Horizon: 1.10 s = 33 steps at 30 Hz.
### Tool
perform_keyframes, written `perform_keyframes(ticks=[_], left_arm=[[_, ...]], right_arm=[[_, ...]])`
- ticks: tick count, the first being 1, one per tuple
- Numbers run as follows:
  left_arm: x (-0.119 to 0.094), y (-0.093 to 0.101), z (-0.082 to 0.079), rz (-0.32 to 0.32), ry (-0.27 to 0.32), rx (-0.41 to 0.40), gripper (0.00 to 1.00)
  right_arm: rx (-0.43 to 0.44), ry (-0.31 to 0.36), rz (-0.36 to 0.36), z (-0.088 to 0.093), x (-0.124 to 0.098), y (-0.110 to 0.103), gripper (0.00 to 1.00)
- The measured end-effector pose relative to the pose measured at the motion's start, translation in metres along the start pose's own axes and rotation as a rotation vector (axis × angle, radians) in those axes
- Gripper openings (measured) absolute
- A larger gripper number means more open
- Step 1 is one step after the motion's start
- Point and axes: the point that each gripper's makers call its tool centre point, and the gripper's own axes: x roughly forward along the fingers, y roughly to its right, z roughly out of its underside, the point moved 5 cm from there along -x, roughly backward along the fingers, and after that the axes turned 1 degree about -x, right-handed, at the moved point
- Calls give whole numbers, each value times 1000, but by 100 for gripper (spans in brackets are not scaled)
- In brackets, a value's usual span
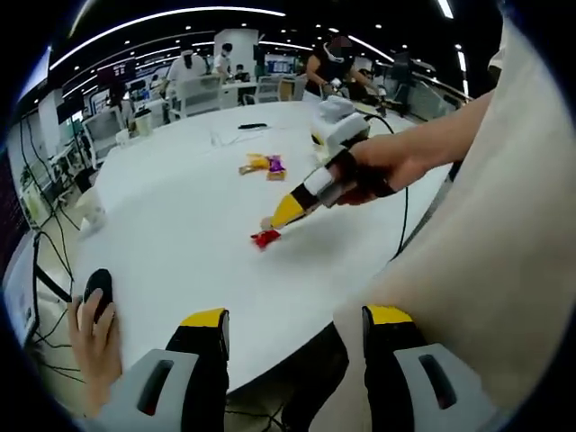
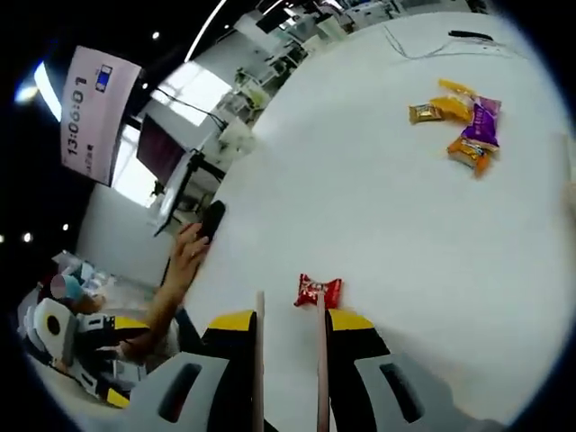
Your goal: Place the target food into the container with the food tongs after gripping and lifting it, then release it inside without dropping or visibly crushing the food.
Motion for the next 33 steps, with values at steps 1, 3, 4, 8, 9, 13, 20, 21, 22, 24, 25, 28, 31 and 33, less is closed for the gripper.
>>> perform_keyframes(ticks=[1, 3, 4, 8, 9, 13, 20, 21, 22, 24, 25, 28, 31, 33], left_arm=[[0, -1, 1, 4, -2, 4, 59], [-1, -4, 3, 12, -7, 11, 59], [-2, -6, 4, 16, -7, 15, 59], [-4, -11, 7, 27, -4, 19, 59], [-4, -12, 7, 29, -4, 19, 59], [-6, -15, 10, 33, -2, 15, 59], [-7, -17, 15, 40, -3, 9, 59], [-7, -18, 16, 41, -5, 10, 59], [-8, -18, 16, 41, -5, 10, 59], [-9, -19, 17, 41, -5, 9, 59], [-9, -20, 17, 41, -5, 8, 59], [-10, -21, 19, 40, -6, 6, 59], [-11, -22, 21, 41, -6, 5, 59], [-11, -23, 21, 41, -6, 4, 59]], right_arm=[[0, 3, 12, 0, 1, 1, 29], [5, 6, 23, 0, 2, 2, 29], [10, 7, 38, 0, 3, 2, 29], [-28, 0, 111, 2, 6, 7, 30], [-39, 2, 130, 2, 5, 8, 30], [-77, 14, 164, -1, 7, 7, 30], [-242, -27, 238, -5, 16, 2, 30], [-275, -52, 276, -4, 18, 7, 30], [-312, -74, 298, -4, 19, 9, 30], [-405, -84, 342, -6, 22, 11, 29], [-415, -87, 346, -7, 23, 10, 29], [-431, -80, 362, -8, 26, 7, 29], [-440, -79, 361, -9, 28, 6, 29], [-454, -80, 354, -9, 29, 6, 29]])
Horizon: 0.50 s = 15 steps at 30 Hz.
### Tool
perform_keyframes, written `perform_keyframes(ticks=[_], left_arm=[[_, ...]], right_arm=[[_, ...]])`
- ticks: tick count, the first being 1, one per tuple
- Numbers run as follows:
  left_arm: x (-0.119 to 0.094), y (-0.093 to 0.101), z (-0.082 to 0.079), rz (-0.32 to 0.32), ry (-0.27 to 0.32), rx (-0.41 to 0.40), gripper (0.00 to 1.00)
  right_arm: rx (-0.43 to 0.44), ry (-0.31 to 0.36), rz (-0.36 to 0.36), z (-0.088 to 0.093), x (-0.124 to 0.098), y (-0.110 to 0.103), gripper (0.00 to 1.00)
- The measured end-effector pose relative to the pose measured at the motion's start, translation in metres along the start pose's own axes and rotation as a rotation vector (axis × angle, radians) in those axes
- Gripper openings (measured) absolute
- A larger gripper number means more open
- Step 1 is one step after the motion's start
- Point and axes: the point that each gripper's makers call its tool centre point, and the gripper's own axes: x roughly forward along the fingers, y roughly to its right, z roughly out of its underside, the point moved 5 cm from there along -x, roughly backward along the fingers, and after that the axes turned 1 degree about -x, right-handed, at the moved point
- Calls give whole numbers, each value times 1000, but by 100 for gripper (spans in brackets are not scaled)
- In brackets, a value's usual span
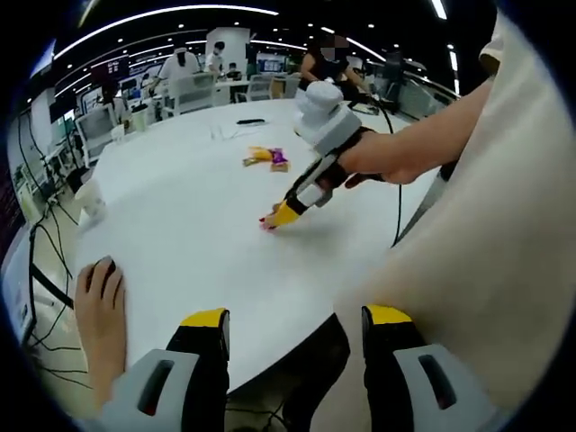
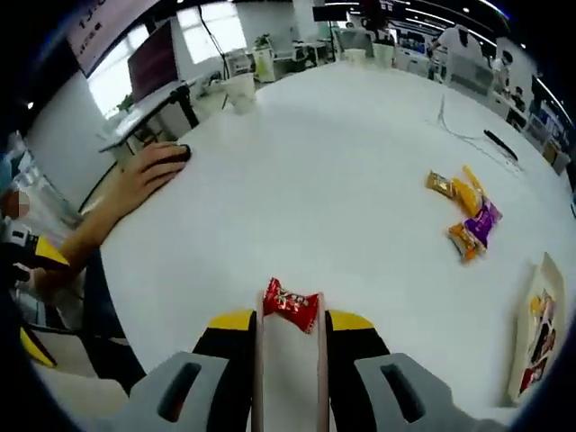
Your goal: Place the target food into the container with the food tongs after gripping and lifting it, then release it inside without dropping or visibly crushing the food.
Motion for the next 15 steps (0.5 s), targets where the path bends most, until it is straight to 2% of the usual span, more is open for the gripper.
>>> perform_keyframes(ticks=[6, 9, 15], left_arm=[[1, -2, 0, 0, 4, -1, 59], [1, -2, 0, 0, 8, -1, 59], [3, -2, -1, 3, 12, -2, 59]], right_arm=[[-40, -9, -17, 3, 0, 1, 29], [-84, -7, -9, 6, -1, 6, 29], [-184, -2, -44, 9, -7, 4, 30]])
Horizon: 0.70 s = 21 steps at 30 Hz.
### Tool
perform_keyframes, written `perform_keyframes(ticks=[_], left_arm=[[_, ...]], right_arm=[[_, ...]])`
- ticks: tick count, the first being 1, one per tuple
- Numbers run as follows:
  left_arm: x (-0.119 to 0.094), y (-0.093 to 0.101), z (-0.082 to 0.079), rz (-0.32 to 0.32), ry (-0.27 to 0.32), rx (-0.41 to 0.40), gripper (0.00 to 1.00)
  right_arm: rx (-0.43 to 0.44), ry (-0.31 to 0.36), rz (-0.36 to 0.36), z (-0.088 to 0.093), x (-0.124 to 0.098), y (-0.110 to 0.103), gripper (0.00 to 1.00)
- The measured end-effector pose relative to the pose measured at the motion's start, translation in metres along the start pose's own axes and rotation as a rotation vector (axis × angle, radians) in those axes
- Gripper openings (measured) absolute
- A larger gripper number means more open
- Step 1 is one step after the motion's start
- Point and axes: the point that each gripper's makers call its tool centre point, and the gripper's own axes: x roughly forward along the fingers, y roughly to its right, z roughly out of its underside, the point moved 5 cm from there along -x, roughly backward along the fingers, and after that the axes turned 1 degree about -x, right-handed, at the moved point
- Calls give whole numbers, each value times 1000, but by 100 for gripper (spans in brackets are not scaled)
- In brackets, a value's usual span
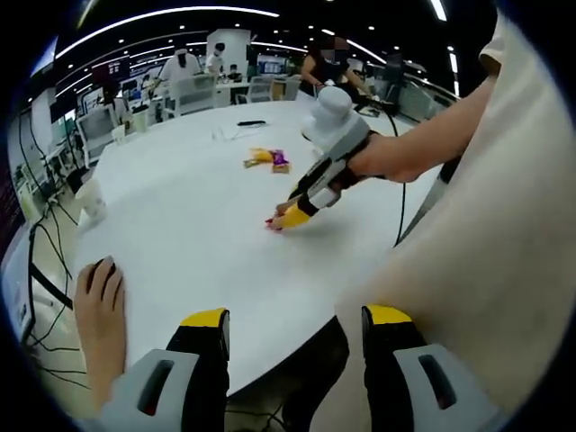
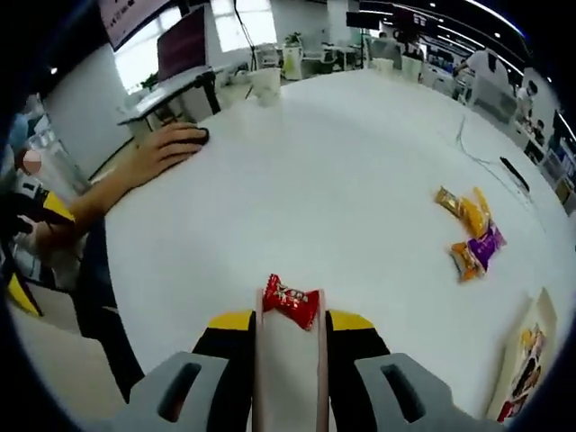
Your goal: Place the target food into the container with the food tongs after gripping and lifting it, then release it inside without dropping or visibly crushing the food.
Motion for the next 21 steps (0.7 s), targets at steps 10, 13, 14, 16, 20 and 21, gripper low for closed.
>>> perform_keyframes(ticks=[10, 13, 14, 16, 20, 21], left_arm=[[2, 0, 0, 3, 4, -7, 59], [2, 0, -1, 7, 9, -6, 59], [2, 0, -1, 8, 8, -5, 59], [3, 1, -1, 9, 8, -3, 59], [4, 3, -3, 18, 7, 6, 59], [5, 3, -3, 21, 7, 9, 59]], right_arm=[[-18, 12, -39, 12, -7, 5, 30], [-52, 44, -65, 18, -13, 8, 30], [-36, 52, -60, 18, -15, 9, 30], [4, 72, -55, 18, -18, 10, 30], [53, 71, -21, 19, -21, 13, 29], [63, 69, -18, 20, -21, 13, 28]])
